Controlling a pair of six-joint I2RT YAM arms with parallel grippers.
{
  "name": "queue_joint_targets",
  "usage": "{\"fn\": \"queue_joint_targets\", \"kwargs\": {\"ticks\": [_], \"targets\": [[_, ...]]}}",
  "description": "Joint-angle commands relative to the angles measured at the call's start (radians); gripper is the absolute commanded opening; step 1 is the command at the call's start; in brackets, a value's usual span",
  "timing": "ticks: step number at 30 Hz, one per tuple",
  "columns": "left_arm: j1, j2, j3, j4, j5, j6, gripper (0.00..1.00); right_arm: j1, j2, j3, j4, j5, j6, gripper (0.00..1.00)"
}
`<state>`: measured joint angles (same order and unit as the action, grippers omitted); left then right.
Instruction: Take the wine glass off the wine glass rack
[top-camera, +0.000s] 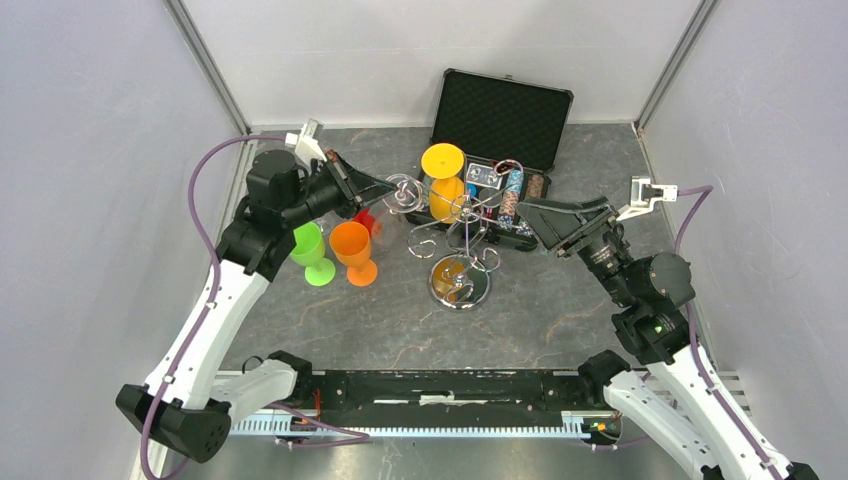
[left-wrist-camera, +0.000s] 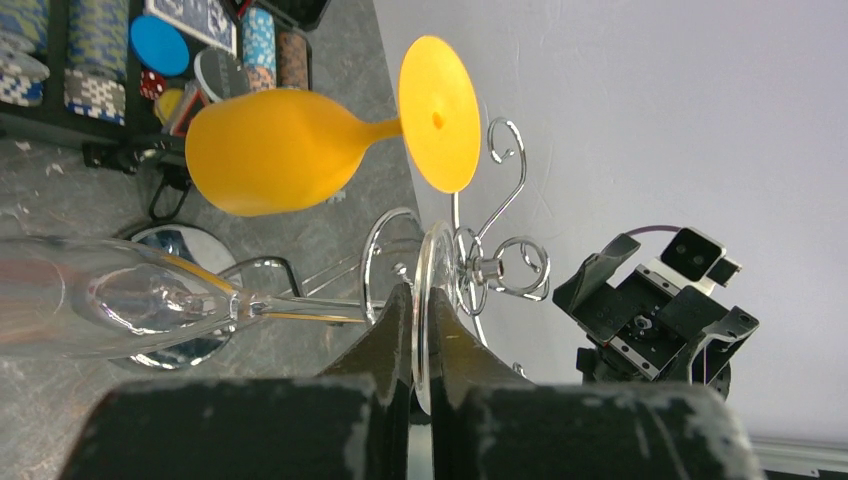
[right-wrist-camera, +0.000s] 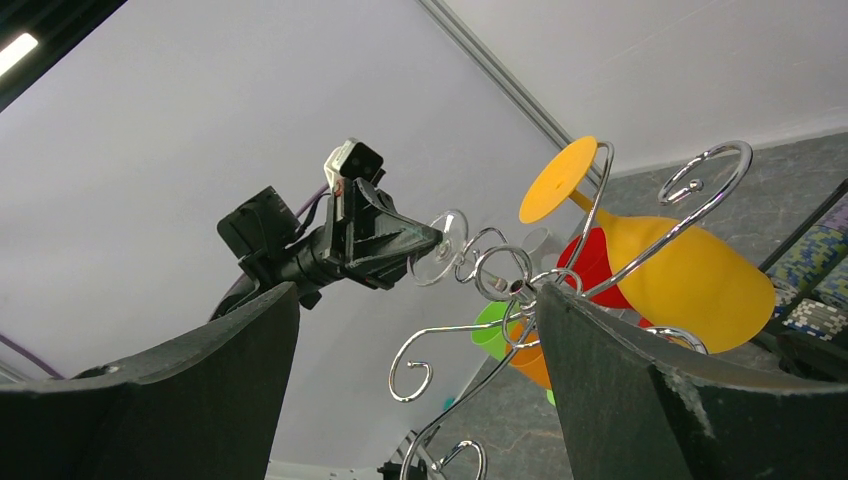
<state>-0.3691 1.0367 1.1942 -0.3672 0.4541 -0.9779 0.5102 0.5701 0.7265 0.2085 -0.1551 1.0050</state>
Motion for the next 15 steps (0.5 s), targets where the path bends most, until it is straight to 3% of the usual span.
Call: {"fn": "queue_joint_targets", "kwargs": {"ticks": [1, 8, 15], "targets": [[-0.003, -0.02, 0.029, 0.091, -0.029, 0.027, 0.02, -0.001, -0.011, -0.009, 0.016, 0.012, -0.005, 0.92], [-0.003, 0.017, 0.026, 0.193, -0.041, 0.034, 0.02, -0.001, -0.027, -0.023, 0.015, 0.014, -0.009, 0.94], [-0.004, 0.075, 0.051, 0.246, 0.127, 0.023, 0.02, -0.001, -0.037, -0.022, 0.013, 0.02, -0.024, 0.95]]}}
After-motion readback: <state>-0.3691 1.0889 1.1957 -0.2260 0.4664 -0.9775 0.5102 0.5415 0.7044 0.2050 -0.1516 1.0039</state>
